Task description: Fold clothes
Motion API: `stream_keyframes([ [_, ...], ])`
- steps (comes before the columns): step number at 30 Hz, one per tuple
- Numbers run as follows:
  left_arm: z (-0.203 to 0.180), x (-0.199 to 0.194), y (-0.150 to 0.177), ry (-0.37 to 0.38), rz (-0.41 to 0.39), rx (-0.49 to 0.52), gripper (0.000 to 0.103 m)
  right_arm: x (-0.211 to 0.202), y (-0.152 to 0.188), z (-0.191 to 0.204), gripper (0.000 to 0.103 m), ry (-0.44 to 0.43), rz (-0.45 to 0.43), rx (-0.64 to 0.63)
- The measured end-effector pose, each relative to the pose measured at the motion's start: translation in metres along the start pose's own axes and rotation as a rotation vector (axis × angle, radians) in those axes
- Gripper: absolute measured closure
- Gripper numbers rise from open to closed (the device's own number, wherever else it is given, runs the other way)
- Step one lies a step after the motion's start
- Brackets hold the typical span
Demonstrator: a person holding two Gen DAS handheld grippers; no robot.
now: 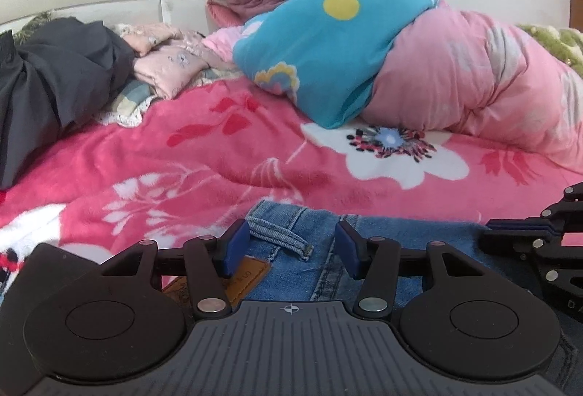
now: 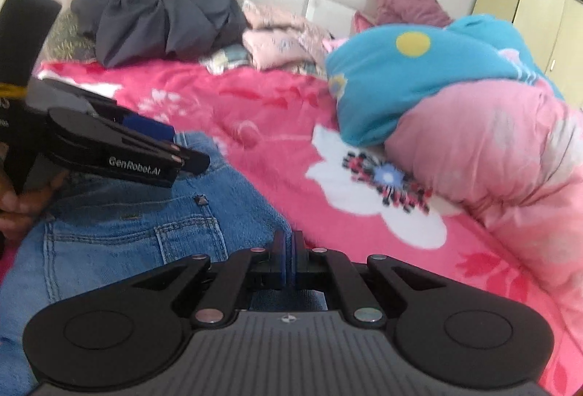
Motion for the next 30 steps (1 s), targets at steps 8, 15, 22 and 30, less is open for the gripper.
stream_keyframes([
  [8, -0.012, 0.009, 0.009, -0.027, 0.029, 0.087, 0.05, 0.007, 0.011, -0.007, 0.102, -0.003, 0.015, 0.048],
  [15, -0.013, 0.009, 0.013, -0.042, 0.011, 0.11, 0.05, -0.008, 0.019, -0.03, 0.094, -0.006, 0.029, 0.169],
  [22, -0.002, 0.001, 0.004, 0.003, 0.017, 0.035, 0.05, -0.122, 0.051, -0.067, 0.093, 0.055, -0.062, 0.474],
  [30, -0.045, -0.044, -0.012, 0.181, -0.043, 0.133, 0.05, -0.165, 0.077, -0.062, 0.092, 0.087, -0.044, 0.479],
])
Point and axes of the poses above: each gripper's, at about its wrist camera, not at the fingertips, and x roughly the way its jaws point, z to its left, y to its underside, the point moved 6 cm from there along x, roughly the way its jaws point, and after that the axes turned 13 degrees about -y, right-handed, at the moved point
